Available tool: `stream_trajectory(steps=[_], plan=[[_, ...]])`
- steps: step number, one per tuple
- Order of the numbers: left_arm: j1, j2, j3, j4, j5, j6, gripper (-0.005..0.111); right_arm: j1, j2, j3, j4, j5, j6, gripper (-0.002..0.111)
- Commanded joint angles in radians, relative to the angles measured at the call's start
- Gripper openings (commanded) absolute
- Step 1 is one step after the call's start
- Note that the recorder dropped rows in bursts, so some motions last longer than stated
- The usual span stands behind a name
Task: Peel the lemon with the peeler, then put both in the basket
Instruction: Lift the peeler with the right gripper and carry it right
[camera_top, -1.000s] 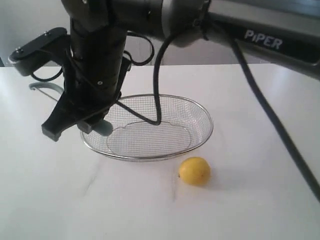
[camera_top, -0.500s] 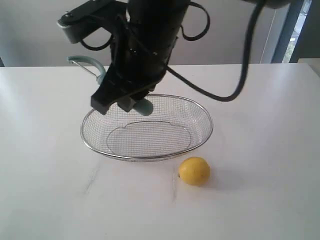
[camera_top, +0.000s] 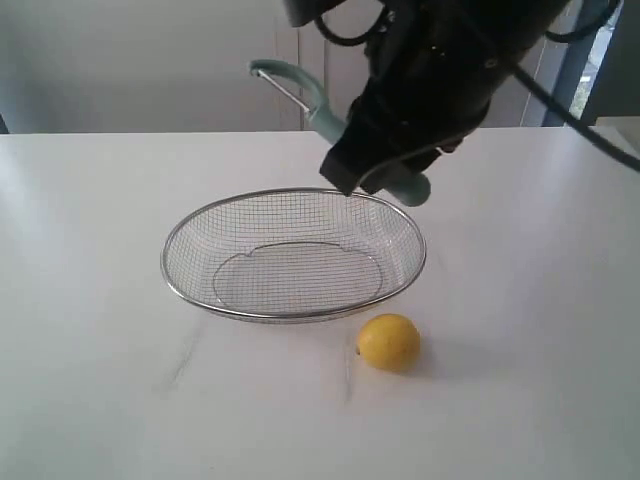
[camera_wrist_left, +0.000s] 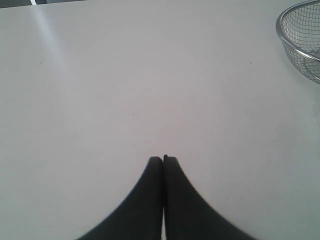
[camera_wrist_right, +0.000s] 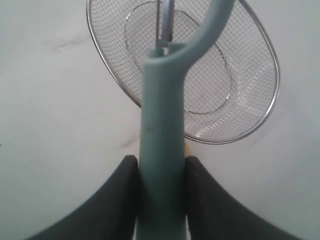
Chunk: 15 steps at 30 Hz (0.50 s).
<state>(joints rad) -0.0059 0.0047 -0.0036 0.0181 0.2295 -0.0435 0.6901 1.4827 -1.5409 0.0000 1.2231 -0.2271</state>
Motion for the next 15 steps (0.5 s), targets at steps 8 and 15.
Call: stream_trajectory(steps=[8,15], plan=[[-0.006,-0.005,0.004,-0.002,0.004,0.004,0.000,-0.111,-0.257,0.174,-0.030,-0.002,-0.006,0.000],[-0.006,-0.005,0.004,-0.002,0.004,0.004,0.000,-0.210,-0.377,0.338,-0.057,-0.002,-0.028,0.000]])
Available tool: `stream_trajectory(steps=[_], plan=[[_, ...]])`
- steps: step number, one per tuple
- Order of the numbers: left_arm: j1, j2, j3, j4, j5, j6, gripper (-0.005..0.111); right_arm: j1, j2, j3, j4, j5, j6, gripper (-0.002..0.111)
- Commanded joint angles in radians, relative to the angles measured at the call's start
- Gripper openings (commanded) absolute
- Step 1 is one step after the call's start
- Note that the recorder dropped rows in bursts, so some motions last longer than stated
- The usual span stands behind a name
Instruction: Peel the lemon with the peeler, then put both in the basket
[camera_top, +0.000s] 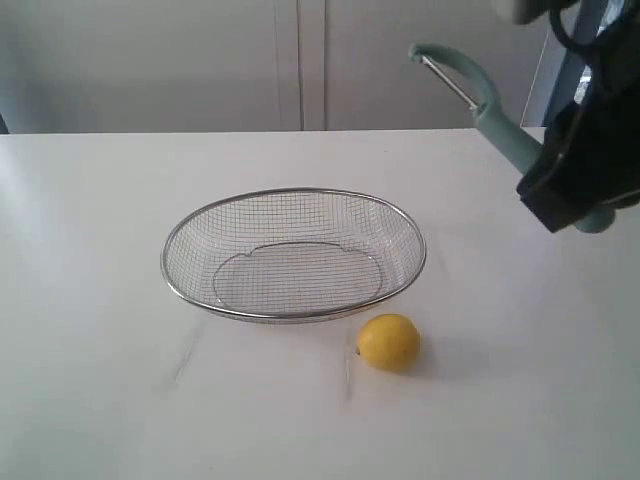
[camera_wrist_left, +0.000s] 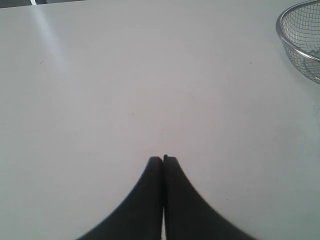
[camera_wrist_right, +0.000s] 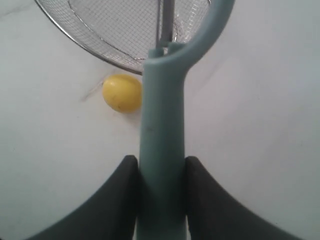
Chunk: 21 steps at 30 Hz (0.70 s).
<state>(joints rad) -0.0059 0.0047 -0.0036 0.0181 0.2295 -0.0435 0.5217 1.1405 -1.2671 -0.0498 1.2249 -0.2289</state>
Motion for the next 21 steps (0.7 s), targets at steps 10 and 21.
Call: stream_trajectory(steps=[10,21], plan=[[-0.006,-0.005,0.004,-0.002,0.004,0.004,0.000,-0.212,-0.033,0.195,0.192,-0.146,-0.275,0.000],[-0.006,-0.005,0.004,-0.002,0.004,0.004,0.000,-0.352,0.083,0.199,0.409,-0.101,-0.391,0.000]])
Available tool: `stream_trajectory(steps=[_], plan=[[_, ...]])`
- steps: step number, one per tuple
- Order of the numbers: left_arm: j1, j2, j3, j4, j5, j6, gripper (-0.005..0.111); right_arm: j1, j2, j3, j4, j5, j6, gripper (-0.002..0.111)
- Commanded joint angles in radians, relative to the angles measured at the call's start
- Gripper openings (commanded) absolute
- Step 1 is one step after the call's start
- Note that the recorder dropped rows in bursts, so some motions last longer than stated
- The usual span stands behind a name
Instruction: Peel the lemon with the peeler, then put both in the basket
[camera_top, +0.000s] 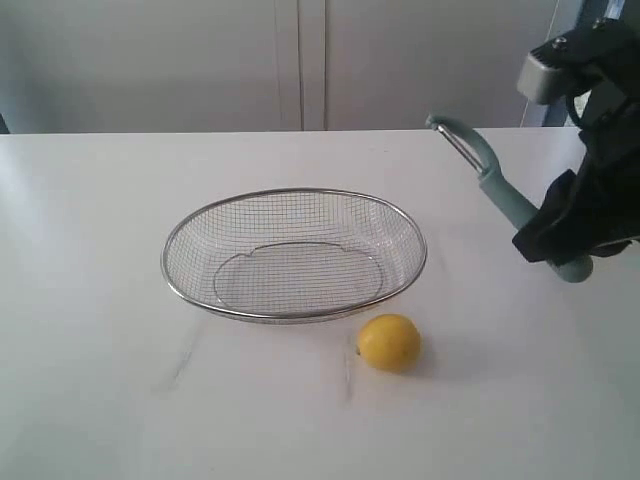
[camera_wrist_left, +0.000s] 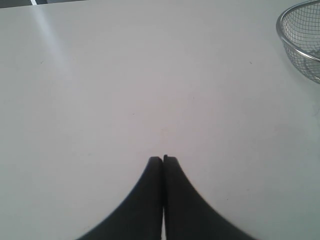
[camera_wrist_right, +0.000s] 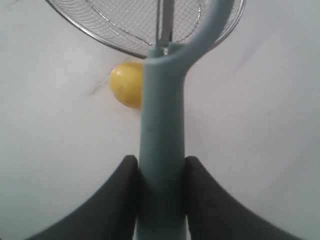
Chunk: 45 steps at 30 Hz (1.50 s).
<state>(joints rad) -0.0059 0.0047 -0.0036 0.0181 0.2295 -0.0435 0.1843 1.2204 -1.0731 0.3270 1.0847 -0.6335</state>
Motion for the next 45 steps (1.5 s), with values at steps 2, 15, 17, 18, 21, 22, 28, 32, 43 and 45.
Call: stream_trajectory(steps=[2,15,17,18,21,22,28,32,43,45], plan=[[-0.006,-0.005,0.004,-0.002,0.004,0.004,0.000,-0.016,0.001,0.005,0.038,0.103,0.037,0.000],[-0.006,-0.005,0.004,-0.002,0.004,0.004,0.000,-0.016,-0.002,0.005,0.038,0.095,0.063,0.000],[-0.006,-0.005,0.004,-0.002,0.004,0.004,0.000,-0.016,-0.002,0.005,0.038,0.095,0.063,0.000],[-0.006,-0.005,0.004,-0.002,0.004,0.004,0.000,-0.016,-0.002,0.005,0.038,0.095,0.063,0.000],[-0.006,-0.005,0.004,-0.002,0.004,0.004,0.000,-0.016,-0.002,0.005,0.038,0.095,0.063,0.000],[-0.006,-0.005,0.004,-0.002,0.004,0.004,0.000,-0.016,-0.002,0.005,0.038,0.095,0.063,0.000],[-0.006,-0.005,0.004,-0.002,0.004,0.004,0.000,-0.016,-0.002,0.005,0.038,0.095,0.063,0.000],[-0.006,-0.005,0.004,-0.002,0.004,0.004,0.000,-0.016,-0.002,0.005,0.038,0.095,0.063,0.000],[-0.007,-0.005,0.004,-0.002,0.004,0.004,0.000,-0.016,-0.002,0.005,0.038,0.095,0.063,0.000],[-0.007,-0.005,0.004,-0.002,0.004,0.004,0.000,-0.016,-0.002,0.005,0.038,0.095,0.063,0.000]])
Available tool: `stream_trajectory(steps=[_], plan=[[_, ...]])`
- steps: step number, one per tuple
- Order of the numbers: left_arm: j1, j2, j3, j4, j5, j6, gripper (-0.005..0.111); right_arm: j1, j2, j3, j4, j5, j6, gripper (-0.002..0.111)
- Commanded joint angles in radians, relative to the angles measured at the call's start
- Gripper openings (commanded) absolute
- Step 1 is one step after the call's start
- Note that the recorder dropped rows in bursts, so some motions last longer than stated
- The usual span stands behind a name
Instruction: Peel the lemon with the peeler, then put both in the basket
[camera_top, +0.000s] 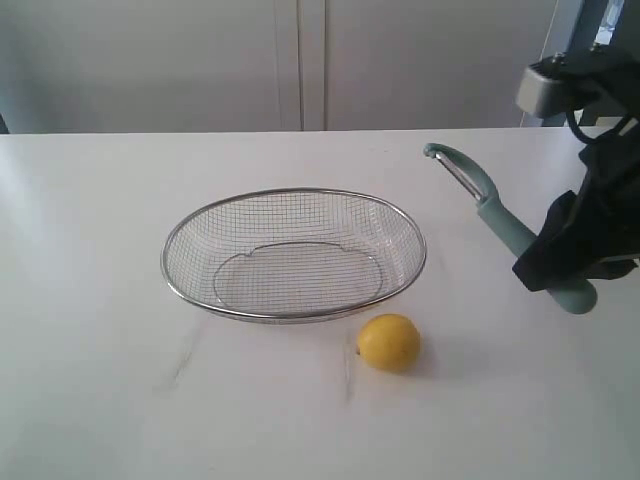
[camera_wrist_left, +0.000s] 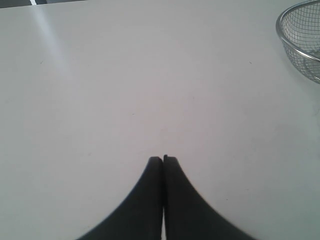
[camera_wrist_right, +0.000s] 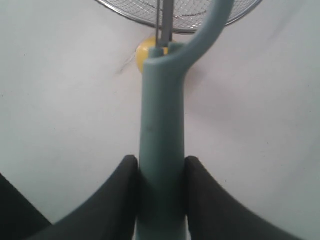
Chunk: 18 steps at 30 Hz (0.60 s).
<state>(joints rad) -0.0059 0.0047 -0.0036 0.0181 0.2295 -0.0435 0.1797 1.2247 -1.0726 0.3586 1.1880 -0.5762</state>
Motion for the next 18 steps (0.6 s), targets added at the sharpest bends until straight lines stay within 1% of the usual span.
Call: stream_trajectory(steps=[1,8,11,14,18], plan=[[-0.007,-0.005,0.004,-0.002,0.004,0.004,0.000,-0.012,-0.007,0.005,0.007,-0.009,0.005,0.000],[-0.007,-0.005,0.004,-0.002,0.004,0.004,0.000,-0.012,-0.007,0.005,0.007,-0.009,0.005,0.000],[-0.007,-0.005,0.004,-0.002,-0.027,-0.004,0.000,-0.012,-0.007,0.005,0.007,-0.009,0.005,0.000],[-0.007,-0.005,0.004,-0.002,-0.118,-0.004,0.000,-0.012,-0.007,0.005,0.007,-0.009,0.005,0.000],[-0.007,-0.005,0.004,-0.002,-0.332,-0.004,0.000,-0.012,-0.007,0.005,0.007,-0.009,0.005,0.000]])
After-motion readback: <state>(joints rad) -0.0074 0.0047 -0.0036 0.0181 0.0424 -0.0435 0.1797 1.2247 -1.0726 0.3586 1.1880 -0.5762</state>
